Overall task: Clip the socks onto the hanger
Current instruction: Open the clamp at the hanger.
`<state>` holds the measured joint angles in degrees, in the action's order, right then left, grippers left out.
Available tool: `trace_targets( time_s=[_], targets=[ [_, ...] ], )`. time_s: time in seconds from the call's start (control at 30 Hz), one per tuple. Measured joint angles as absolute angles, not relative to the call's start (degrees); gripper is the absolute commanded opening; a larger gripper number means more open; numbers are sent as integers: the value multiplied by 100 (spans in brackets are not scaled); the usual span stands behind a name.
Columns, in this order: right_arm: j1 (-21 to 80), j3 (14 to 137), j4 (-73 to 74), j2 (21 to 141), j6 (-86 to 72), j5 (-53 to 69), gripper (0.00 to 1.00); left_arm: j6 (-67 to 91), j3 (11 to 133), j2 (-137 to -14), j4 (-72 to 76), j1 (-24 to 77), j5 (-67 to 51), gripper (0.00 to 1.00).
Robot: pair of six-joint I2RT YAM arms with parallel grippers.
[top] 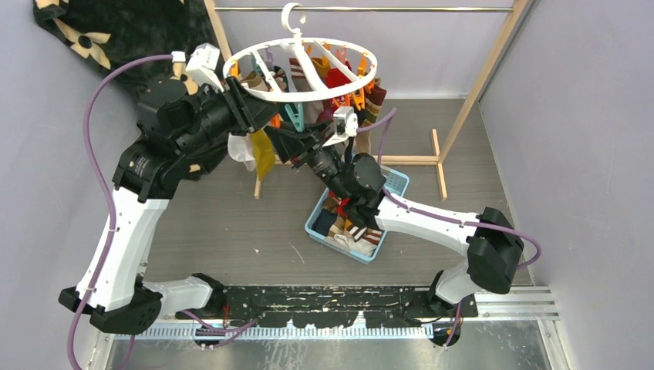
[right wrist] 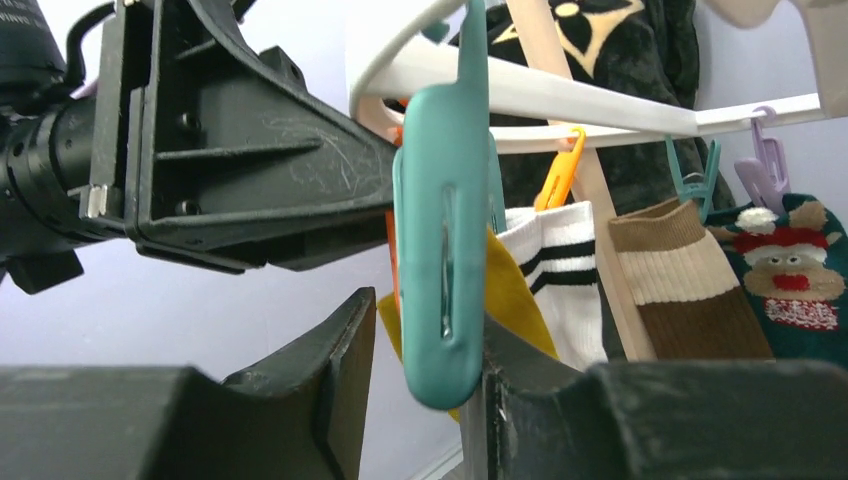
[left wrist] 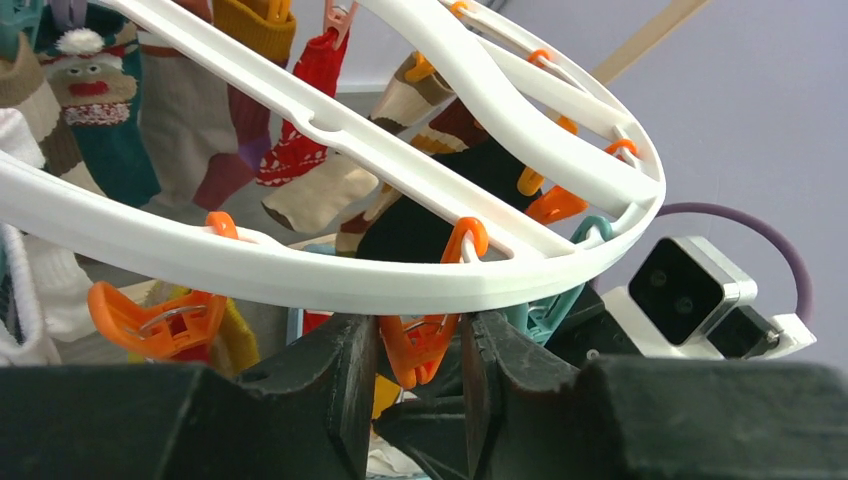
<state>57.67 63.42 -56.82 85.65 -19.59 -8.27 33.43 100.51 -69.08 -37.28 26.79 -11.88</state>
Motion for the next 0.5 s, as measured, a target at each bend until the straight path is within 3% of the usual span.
trace_targets(
  time_s=[0.07, 0.27, 0.37, 0.43, 0.5],
  targets=[
    [5769, 6307, -5640, 8565, -1931, -829, 41, 3323, 10038, -6904, -3695, 2679, -1120, 13],
    [5769, 6121, -5435, 8493, -1855, -829, 61, 3277, 10031, -6897, -3669, 2679, -1011, 4],
    [5769, 5854, -4895, 8132, -1780, -851, 78, 3258, 10029, -6890, -3669, 2679, -987, 0],
    [5769, 5688, -4333, 7725, -1730, -875, 98, 3251, 10016, -6866, -3667, 2679, -958, 0],
    [5769, 5546, -3800, 7286, -1743, -941, 100, 3240, 9994, -6831, -3662, 2679, -937, 0]
  ],
)
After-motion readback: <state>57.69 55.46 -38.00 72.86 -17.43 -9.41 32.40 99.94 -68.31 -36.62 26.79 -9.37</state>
